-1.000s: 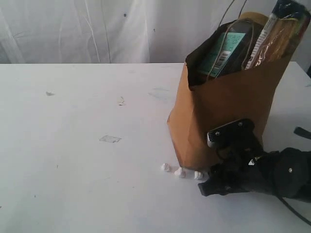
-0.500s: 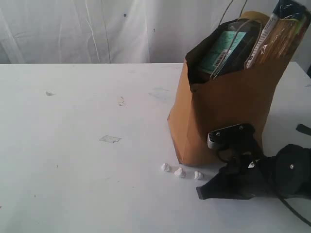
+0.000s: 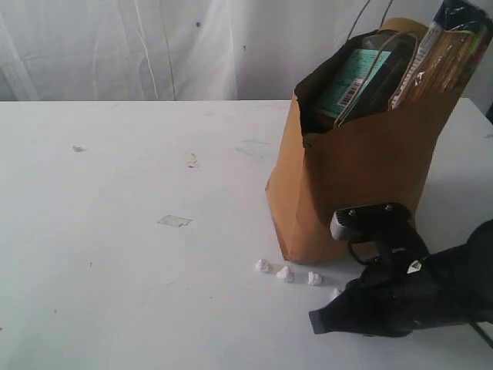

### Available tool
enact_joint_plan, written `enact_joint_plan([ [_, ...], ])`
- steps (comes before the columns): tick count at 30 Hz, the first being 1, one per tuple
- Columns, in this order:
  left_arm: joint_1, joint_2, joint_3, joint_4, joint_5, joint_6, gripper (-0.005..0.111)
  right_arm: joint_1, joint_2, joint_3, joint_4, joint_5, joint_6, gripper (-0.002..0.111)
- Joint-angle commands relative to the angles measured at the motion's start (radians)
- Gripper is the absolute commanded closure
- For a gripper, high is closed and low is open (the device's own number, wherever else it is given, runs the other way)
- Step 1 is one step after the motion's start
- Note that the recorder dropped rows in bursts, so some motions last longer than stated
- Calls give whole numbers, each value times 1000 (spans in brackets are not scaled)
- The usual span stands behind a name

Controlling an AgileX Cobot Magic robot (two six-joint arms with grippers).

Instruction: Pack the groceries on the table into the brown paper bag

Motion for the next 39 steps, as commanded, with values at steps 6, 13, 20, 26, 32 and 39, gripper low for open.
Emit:
enact_joint_plan([
  [6, 3, -5, 1, -2, -3, -5, 107, -2, -75, 4, -3, 51, -103, 100],
  [13, 3, -5, 1, -2, -3, -5, 107, -2, 90, 1, 0, -205, -179, 61],
  [20, 3, -5, 1, -2, -3, -5, 107, -2, 174, -21, 0, -247, -179, 61],
  [26, 3, -5, 1, -2, -3, -5, 107, -2, 213, -47, 0, -223, -179, 66],
  [32, 3, -5, 1, -2, -3, -5, 107, -2, 235, -48, 0, -157, -179, 91],
  [39, 3, -5, 1, -2, -3, -5, 107, -2, 201, -48, 2, -34, -173, 108],
])
